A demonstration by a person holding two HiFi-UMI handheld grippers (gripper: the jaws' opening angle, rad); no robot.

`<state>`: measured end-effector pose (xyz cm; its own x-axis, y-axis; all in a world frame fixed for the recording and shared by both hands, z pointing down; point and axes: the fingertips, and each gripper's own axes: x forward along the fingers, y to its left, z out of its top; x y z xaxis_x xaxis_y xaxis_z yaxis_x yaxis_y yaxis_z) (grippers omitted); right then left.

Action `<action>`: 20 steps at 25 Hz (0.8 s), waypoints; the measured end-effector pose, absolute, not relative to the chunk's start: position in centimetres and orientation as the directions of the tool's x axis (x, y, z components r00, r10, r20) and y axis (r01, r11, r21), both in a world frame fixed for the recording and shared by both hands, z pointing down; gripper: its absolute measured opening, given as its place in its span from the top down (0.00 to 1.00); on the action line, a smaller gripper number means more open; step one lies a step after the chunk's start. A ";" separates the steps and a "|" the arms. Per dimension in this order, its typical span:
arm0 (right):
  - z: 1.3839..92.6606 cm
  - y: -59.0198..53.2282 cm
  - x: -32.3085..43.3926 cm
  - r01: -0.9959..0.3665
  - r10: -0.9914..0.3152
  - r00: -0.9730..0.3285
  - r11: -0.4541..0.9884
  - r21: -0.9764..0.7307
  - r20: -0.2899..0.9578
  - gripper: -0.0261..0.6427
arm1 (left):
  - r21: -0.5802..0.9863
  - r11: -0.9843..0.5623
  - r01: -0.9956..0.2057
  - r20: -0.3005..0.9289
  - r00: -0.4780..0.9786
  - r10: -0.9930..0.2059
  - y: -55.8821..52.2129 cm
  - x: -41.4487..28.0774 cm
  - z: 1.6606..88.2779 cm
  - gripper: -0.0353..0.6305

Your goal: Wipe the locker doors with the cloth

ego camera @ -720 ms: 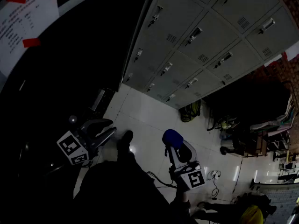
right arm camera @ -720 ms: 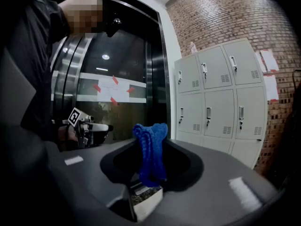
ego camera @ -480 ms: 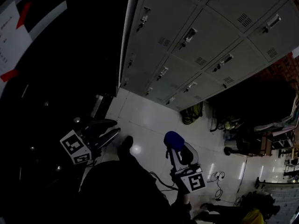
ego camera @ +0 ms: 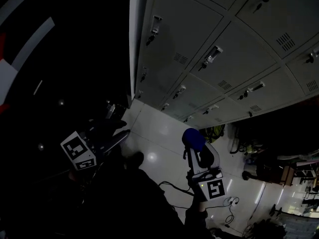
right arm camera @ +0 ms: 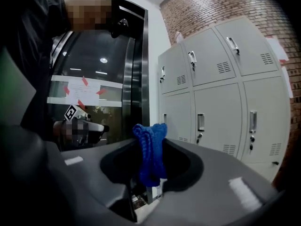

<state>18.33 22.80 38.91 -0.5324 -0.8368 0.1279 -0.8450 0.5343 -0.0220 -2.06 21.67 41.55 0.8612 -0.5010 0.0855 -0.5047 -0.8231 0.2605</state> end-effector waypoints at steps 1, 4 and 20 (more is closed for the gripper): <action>38.5 21.3 17.9 -0.841 -0.834 -0.538 0.540 -0.016 0.119 0.77 | 0.259 -0.821 -0.509 0.087 0.859 -0.505 20.6 -2.3 41.5 0.81; 37.4 16.9 15.9 -0.836 -0.831 -0.548 0.549 -0.015 0.095 0.77 | 0.262 -0.820 -0.509 0.078 0.858 -0.508 17.2 -3.0 41.4 0.81; 27.7 -9.7 1.4 -0.827 -0.832 -0.554 0.547 0.135 -0.020 0.77 | 0.185 -0.923 -0.337 -0.004 0.939 -0.343 0.1 -5.6 38.5 0.81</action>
<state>1.42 -9.69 27.67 -0.5537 -0.8325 -0.0200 -0.8265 0.5465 0.1349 -5.57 0.08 38.51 0.9393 -0.3432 -0.0044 -0.3365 -0.9233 0.1850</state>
